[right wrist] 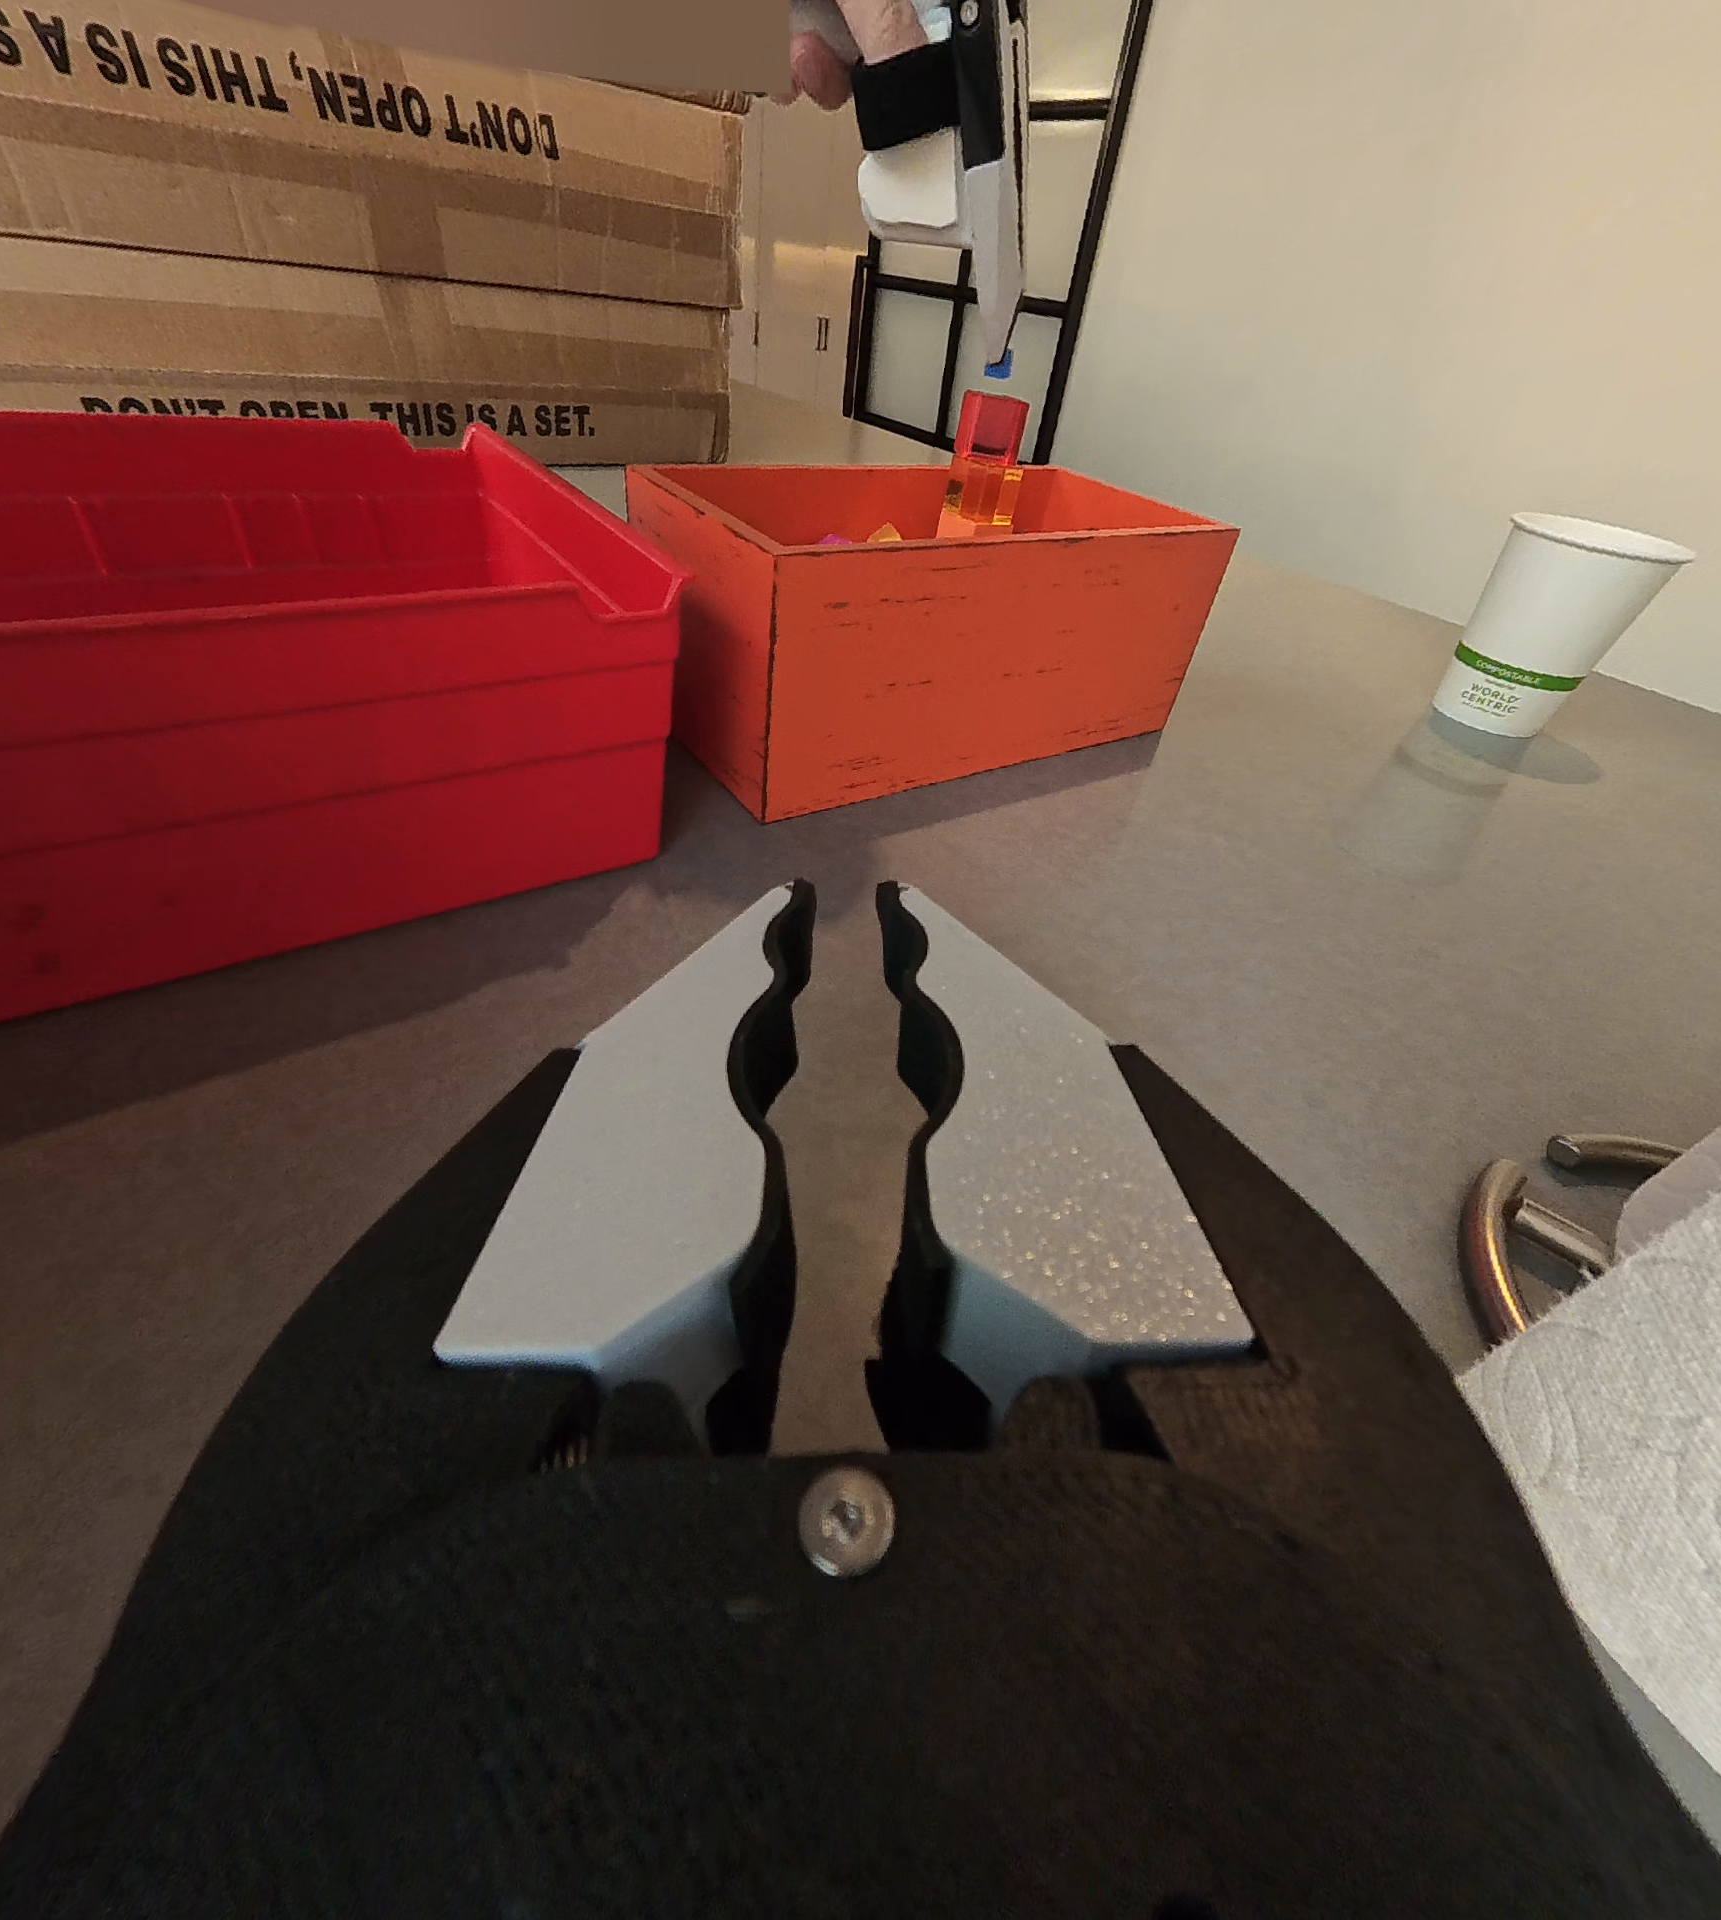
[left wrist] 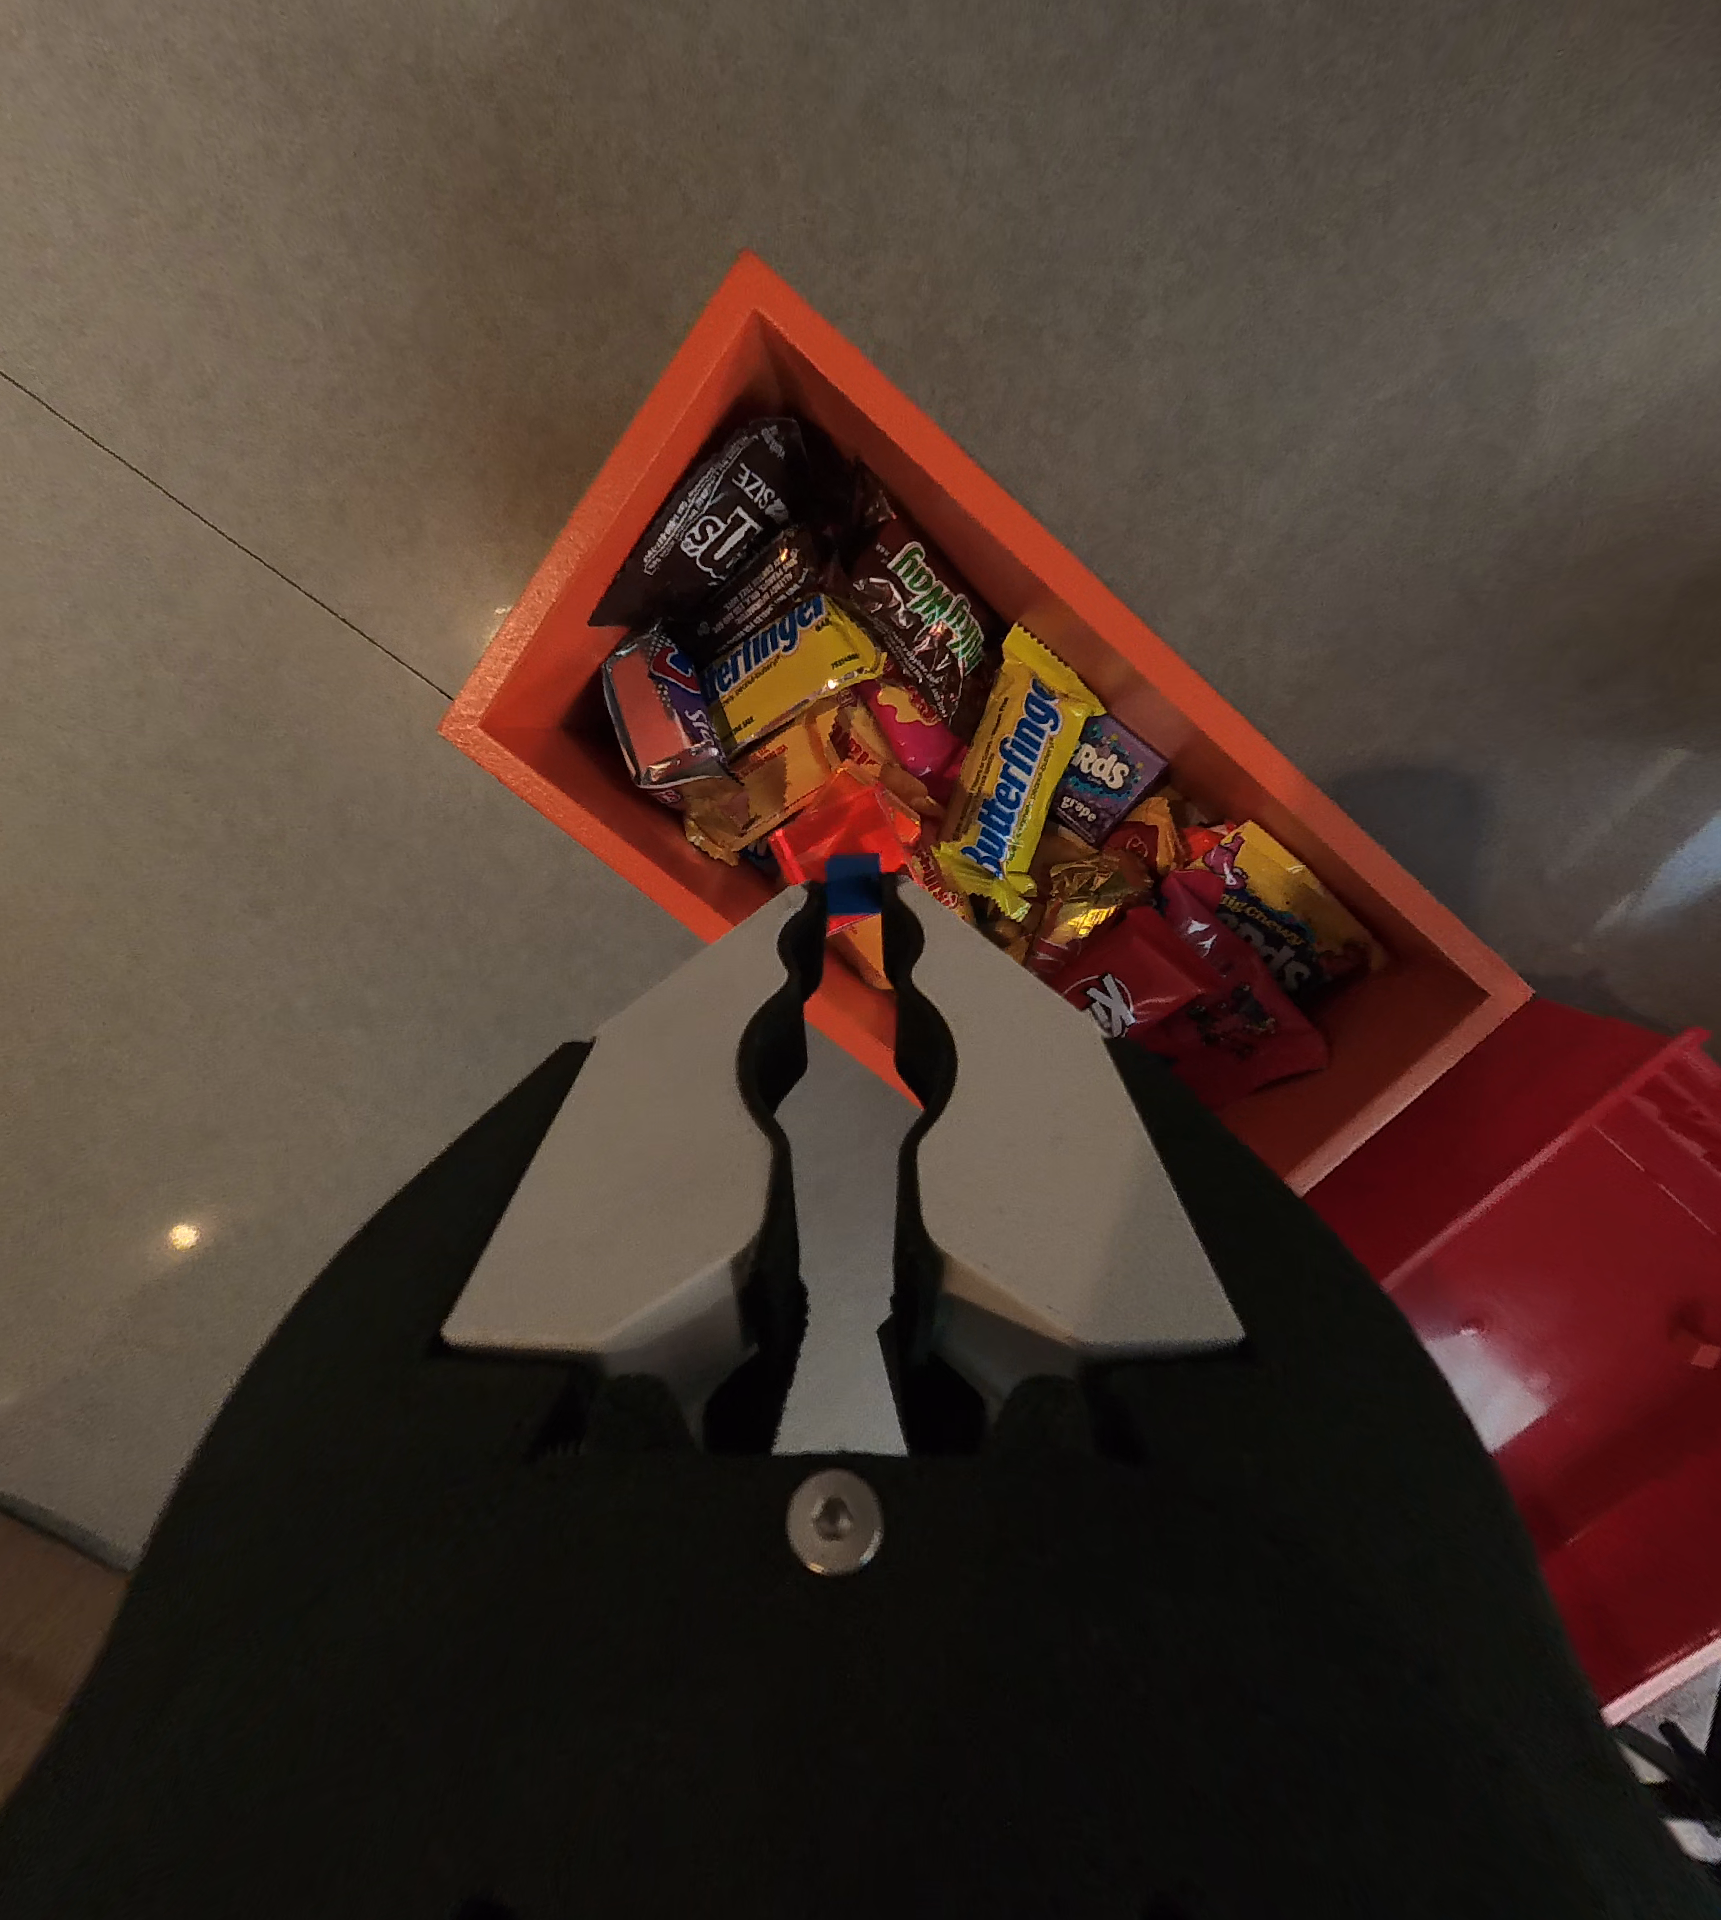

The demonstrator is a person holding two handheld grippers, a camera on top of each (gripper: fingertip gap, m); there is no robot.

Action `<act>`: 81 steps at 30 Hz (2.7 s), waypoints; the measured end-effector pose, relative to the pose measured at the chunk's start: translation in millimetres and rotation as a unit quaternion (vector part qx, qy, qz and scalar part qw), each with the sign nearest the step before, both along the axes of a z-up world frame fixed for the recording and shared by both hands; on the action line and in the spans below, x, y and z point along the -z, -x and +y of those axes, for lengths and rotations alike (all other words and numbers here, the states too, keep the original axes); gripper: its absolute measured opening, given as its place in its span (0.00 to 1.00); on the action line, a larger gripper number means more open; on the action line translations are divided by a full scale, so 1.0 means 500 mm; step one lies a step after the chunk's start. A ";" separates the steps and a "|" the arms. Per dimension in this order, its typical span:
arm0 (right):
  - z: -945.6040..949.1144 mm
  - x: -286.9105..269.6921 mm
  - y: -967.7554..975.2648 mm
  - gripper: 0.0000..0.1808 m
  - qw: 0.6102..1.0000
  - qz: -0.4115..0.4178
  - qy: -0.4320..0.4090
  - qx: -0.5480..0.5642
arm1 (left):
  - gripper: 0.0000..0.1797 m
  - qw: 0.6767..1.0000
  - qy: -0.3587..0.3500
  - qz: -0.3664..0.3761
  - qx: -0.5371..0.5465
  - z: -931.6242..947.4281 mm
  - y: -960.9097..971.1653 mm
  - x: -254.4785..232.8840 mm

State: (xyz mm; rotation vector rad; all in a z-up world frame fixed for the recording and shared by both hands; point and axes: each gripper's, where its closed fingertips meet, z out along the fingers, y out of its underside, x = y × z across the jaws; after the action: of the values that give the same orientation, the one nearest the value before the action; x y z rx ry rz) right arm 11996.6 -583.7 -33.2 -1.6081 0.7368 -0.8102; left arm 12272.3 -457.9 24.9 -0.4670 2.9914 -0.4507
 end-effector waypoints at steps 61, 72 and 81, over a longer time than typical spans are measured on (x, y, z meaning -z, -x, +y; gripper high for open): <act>0.032 0.016 0.021 0.06 0.999 0.023 0.007 -0.044 | 0.06 0.995 0.009 0.027 0.097 0.196 0.804 0.281; 0.026 0.016 0.014 0.06 0.999 0.030 -0.002 -0.039 | 0.05 0.996 0.022 -0.006 0.092 0.212 0.725 0.182; 0.028 0.019 0.009 0.06 0.999 0.033 0.000 -0.041 | 0.05 0.994 0.079 -0.058 0.051 0.122 0.383 -0.146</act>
State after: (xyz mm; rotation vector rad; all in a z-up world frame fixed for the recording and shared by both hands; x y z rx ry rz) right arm 11991.9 -569.6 -42.5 -1.6602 0.7126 -0.7007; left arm 12080.6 -397.0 98.1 -0.2882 2.8886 -0.7007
